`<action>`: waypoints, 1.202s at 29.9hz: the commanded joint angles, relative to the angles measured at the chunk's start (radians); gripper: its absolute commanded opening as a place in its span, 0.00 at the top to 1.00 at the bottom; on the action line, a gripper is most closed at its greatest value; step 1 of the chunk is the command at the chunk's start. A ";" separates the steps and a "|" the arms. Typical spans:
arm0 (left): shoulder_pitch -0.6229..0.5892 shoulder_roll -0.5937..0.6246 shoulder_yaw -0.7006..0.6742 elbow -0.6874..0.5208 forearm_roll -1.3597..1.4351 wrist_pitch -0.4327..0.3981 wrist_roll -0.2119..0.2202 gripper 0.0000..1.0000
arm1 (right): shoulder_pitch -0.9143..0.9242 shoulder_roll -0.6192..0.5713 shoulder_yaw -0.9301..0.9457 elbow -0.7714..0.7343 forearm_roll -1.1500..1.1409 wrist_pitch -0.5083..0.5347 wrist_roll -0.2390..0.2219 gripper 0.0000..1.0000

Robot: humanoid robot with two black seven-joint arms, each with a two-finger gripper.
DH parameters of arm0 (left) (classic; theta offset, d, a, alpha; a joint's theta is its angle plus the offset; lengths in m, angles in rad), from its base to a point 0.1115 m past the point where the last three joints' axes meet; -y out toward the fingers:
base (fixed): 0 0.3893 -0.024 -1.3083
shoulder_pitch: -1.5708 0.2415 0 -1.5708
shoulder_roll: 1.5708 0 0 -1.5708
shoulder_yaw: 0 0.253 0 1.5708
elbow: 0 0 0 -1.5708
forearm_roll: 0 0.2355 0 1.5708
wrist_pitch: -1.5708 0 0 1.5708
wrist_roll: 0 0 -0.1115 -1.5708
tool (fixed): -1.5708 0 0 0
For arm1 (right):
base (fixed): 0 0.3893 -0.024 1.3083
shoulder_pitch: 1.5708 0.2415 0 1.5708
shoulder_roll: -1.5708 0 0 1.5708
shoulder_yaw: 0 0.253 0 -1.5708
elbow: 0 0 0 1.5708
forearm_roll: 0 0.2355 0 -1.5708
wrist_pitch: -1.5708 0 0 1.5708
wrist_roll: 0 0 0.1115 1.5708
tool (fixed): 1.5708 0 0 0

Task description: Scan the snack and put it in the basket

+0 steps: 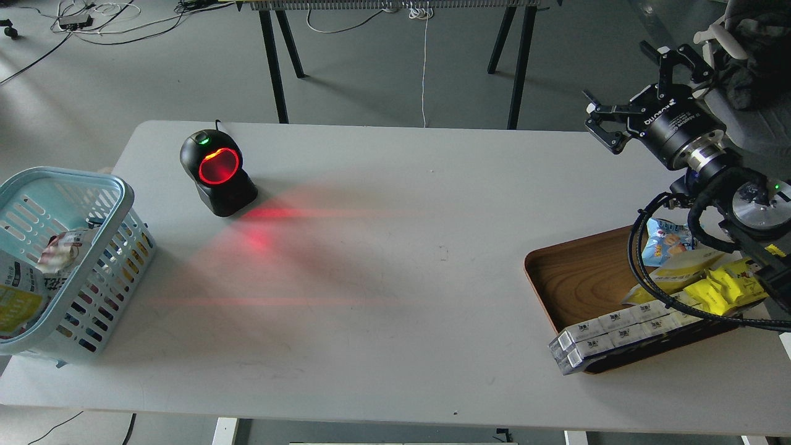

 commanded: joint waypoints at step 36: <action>-0.114 -1.239 -0.977 0.713 -1.128 -0.753 0.362 0.01 | -0.118 -0.121 0.141 0.150 -0.034 -0.033 0.005 0.01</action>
